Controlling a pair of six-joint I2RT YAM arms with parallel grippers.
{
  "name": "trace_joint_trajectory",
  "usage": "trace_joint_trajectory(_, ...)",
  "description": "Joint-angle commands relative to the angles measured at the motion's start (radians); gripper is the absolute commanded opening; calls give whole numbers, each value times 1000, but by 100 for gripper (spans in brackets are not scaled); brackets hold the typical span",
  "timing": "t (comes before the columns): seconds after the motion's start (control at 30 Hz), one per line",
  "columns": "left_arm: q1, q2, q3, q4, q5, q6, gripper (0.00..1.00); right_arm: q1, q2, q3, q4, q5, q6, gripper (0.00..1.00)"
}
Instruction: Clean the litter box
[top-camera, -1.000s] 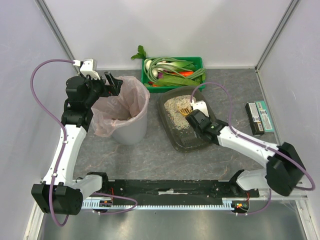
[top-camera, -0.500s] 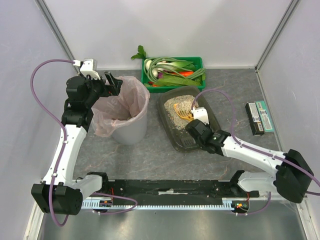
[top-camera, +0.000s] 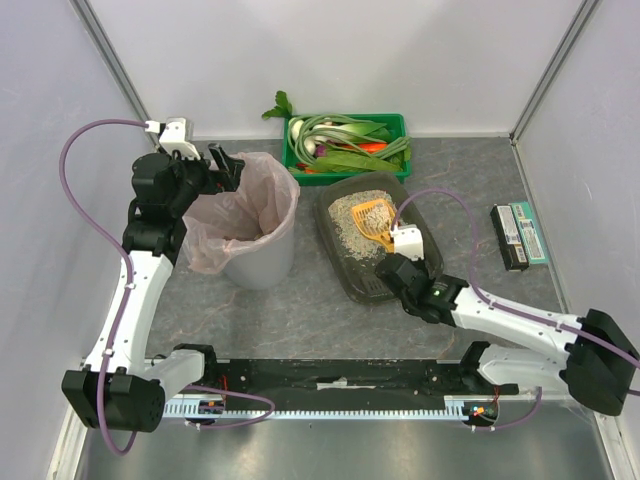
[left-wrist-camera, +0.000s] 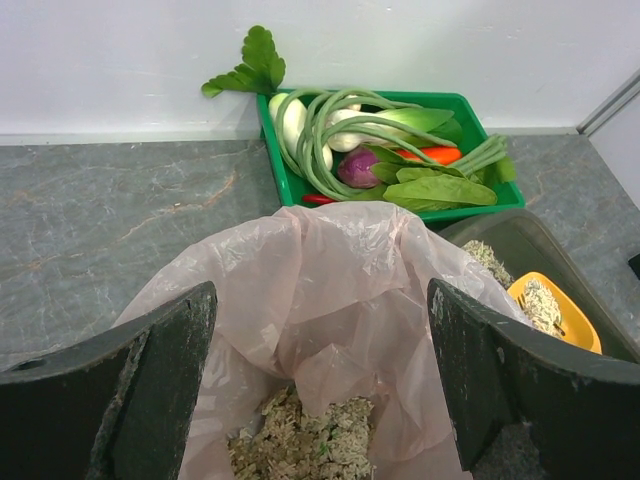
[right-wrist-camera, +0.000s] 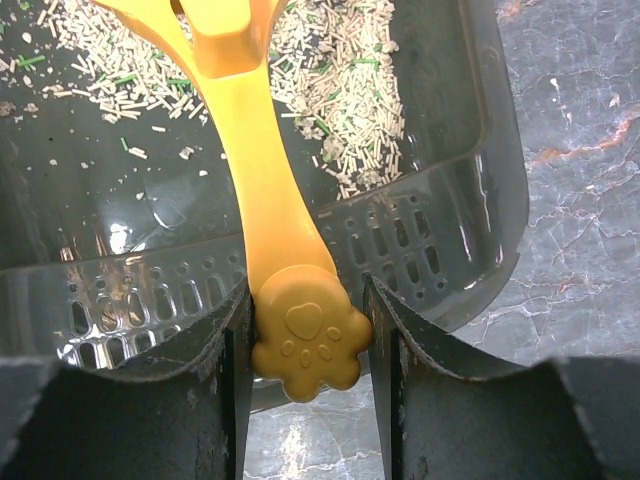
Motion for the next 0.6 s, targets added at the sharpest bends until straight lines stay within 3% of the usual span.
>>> trace_joint_trajectory(0.0, -9, -28, 20, 23, -11, 14, 92, 5, -73, -42, 127, 86, 41, 0)
trace_joint_trajectory(0.07, -10, -19, 20, 23, -16, 18, 91, 4, -44, -17, 143, 90, 3, 0)
trace_joint_trajectory(0.27, -12, -16, 23, 15, -27, 24, 92, 83, 45, 78, -44, 87, 69, 0)
trace_joint_trajectory(0.43, -12, -19, 23, 18, -11, 15, 91, 56, 3, -3, 43, 173, 63, 0)
trace_joint_trajectory(0.57, -13, -12, 20, 18, -22, 23, 91, 48, 114, 35, 105, 29, -13, 0)
